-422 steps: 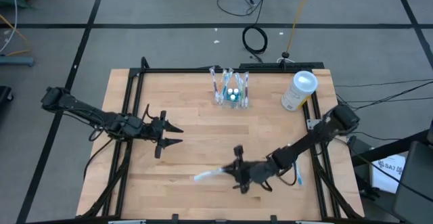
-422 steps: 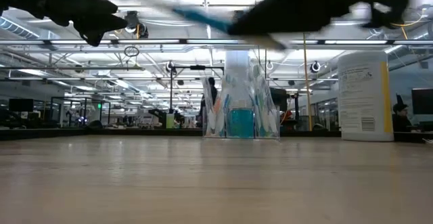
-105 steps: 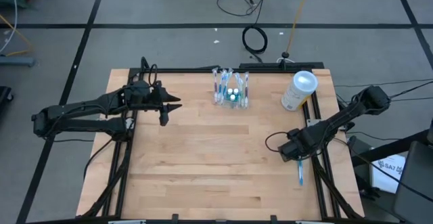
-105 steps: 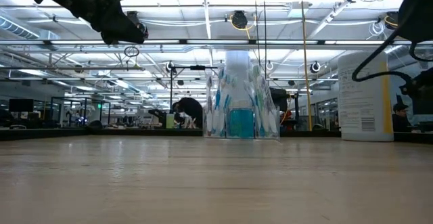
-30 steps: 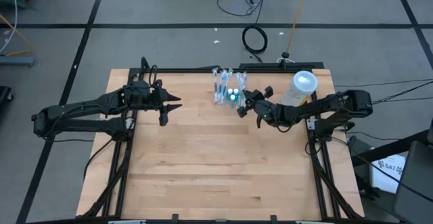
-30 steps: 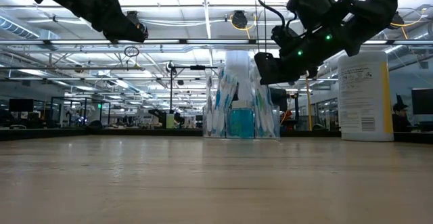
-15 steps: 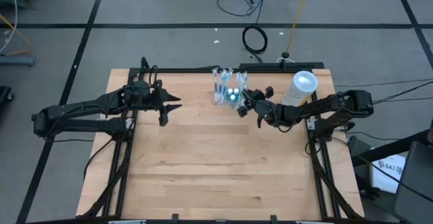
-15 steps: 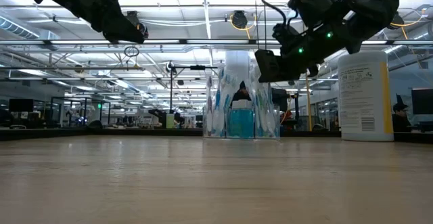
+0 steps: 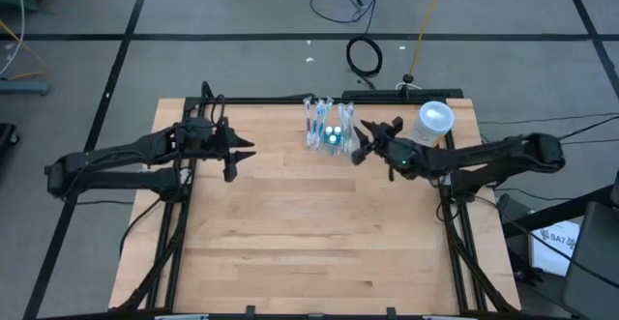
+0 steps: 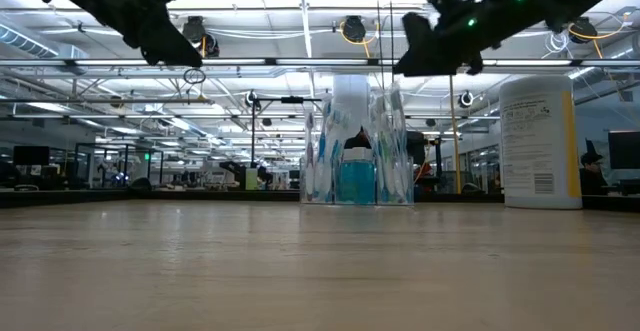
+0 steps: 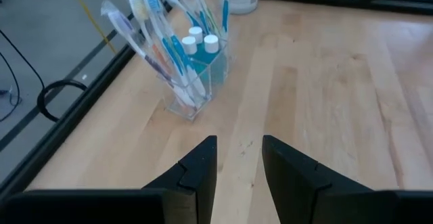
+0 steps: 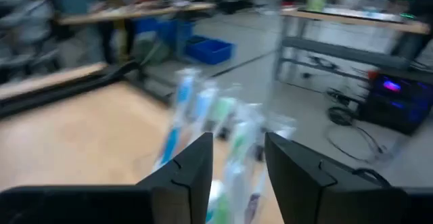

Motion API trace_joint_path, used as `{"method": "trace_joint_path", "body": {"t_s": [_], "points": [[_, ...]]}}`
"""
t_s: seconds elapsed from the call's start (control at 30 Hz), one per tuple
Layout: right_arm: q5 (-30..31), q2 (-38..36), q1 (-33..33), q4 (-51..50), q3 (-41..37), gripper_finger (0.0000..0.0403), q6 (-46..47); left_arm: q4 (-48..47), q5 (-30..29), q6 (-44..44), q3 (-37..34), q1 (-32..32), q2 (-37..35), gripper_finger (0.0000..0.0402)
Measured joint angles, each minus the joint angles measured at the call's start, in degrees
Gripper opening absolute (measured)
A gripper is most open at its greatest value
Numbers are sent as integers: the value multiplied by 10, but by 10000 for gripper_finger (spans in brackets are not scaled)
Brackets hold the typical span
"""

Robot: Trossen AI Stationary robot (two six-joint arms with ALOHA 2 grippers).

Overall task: Pick & Place toothbrushing station
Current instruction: Return to Home Position

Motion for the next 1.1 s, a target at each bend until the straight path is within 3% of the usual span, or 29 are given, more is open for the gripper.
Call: {"method": "trace_joint_path", "body": {"t_s": [0.2, 0.47, 0.67, 0.83, 0.97, 1.1], "points": [[-127, -100, 39, -109, 0, 115, -80, -15, 0, 0, 0, 0, -70, 124], [-261, -231, 72, -243, -4, 96, -86, -59, 0, 20, 0, 0, -217, 124], [-336, -337, 76, -189, -99, 83, -103, -54, 1, 24, -31, 0, -335, 124], [-460, -440, 63, -71, -214, 77, -107, -11, 4, 28, -86, 0, -428, 124], [-516, -529, 47, -10, -286, 77, -101, 30, 35, 37, -122, -2, -432, 124], [-539, -604, 36, -18, -328, 77, -84, 105, 76, 63, -148, -2, -421, 124]]}}
